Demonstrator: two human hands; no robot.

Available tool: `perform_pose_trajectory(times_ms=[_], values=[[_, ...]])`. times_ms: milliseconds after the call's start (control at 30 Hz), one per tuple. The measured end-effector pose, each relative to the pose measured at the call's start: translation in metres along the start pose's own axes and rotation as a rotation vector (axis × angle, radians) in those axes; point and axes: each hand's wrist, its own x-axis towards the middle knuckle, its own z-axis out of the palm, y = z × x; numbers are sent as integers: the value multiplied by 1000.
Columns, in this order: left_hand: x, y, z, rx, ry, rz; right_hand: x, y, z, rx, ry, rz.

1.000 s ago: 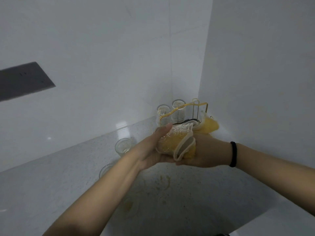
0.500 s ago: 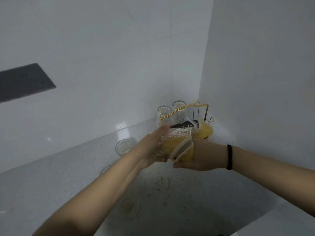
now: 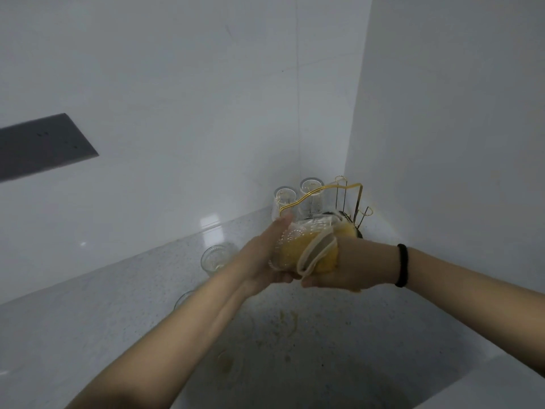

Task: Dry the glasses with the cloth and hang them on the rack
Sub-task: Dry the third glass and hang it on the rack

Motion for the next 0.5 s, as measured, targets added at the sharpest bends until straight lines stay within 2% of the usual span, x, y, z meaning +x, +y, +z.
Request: perform_pose_trajectory(times_ms=[33, 100, 167, 233, 267, 300, 333, 367, 433, 500], values=[[-1, 3, -1, 14, -31, -59, 1, 2, 1, -1, 17, -18], [2, 3, -1, 86, -27, 2, 1, 2, -4, 128, 98, 25], [4, -9, 3, 212, 101, 308, -1, 2, -13, 510, 207, 109], [6, -25, 8, 378, 235, 685, 1, 6, -15, 1040, 169, 153], [7, -29, 9, 378, 249, 776, 1, 6, -13, 1159, 124, 144], [6, -30, 10, 329, 236, 790, 2, 7, -10, 1145, 87, 147], [6, -28, 10, 276, 214, 752, 1, 8, -8, 1023, 59, 153], [4, -23, 10, 224, 188, 679, -1, 7, -6, 780, 48, 139], [3, -11, 8, 162, 135, 418, -4, 4, 0, 299, 44, 56], [5, 2, 4, 92, 44, 78, -3, 4, 12, -31, 54, 11]])
